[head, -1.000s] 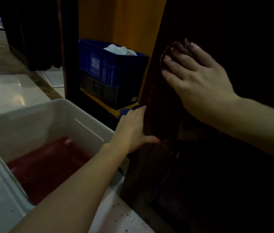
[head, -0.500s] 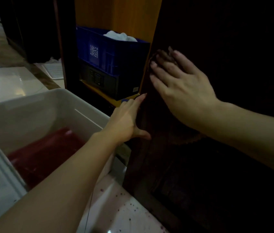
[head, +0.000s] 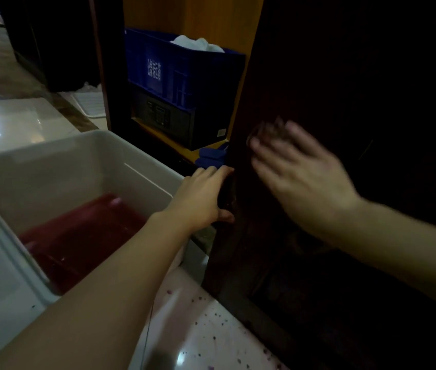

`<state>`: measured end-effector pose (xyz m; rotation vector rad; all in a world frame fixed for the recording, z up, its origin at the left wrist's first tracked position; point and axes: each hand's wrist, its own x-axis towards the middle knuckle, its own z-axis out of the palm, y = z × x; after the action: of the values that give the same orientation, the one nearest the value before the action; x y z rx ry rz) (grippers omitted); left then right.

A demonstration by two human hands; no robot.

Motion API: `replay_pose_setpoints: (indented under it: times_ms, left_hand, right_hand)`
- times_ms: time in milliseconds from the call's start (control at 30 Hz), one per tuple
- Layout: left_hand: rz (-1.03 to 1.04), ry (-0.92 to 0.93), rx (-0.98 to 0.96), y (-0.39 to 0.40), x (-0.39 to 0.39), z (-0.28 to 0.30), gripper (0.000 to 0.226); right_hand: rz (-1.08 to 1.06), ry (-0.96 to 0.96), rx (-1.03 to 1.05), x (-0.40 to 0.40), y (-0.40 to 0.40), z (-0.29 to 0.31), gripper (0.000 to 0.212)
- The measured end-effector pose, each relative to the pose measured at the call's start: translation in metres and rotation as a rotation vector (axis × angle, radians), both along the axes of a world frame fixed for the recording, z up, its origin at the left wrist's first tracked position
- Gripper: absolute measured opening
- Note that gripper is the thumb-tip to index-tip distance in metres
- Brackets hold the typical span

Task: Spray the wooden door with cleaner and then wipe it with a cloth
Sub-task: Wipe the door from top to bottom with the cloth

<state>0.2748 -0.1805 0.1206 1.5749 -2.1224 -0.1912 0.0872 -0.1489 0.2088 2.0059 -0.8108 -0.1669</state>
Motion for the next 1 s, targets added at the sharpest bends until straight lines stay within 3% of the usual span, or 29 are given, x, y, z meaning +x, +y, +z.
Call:
replay_pose_setpoints:
  times_ms: [67,133,267,367,600,733,833,933,1000]
  left_hand:
    - [-0.009,0.008,-0.002,0.0,-0.001,-0.004,0.097]
    - [-0.003,0.011,-0.001,0.001,-0.003,-0.009,0.097]
    - [0.01,0.07,-0.005,0.004,-0.015,-0.022,0.092]
    - [0.008,0.123,-0.01,0.004,-0.016,-0.025,0.09]
    - [-0.007,0.088,0.051,0.008,-0.008,-0.036,0.089]
    - [0.033,0.043,0.077,0.009,-0.014,-0.055,0.068]
    - [0.014,-0.06,0.124,0.009,-0.01,-0.071,0.071]
    - [0.032,0.024,0.127,0.009,-0.007,-0.073,0.081]
    - [0.039,0.093,0.104,0.007,-0.009,-0.068,0.075]
  right_hand:
    - [0.002,-0.106,-0.084,0.0,-0.005,0.018,0.057]
    - [-0.033,-0.072,-0.08,0.001,-0.001,0.01,0.06]
    - [-0.085,0.207,0.263,-0.003,0.021,-0.069,0.061]
    - [-0.139,0.294,0.353,-0.003,0.023,-0.094,0.062]
    - [-0.105,-0.064,0.07,0.022,0.0,-0.053,0.066]
    - [-0.159,0.155,0.198,0.025,0.007,-0.093,0.065]
    - [-0.177,0.261,0.323,0.018,0.011,-0.127,0.063]
    - [-0.159,0.36,0.377,0.012,0.014,-0.142,0.061]
    - [-0.145,0.349,0.359,0.01,0.014,-0.139,0.061]
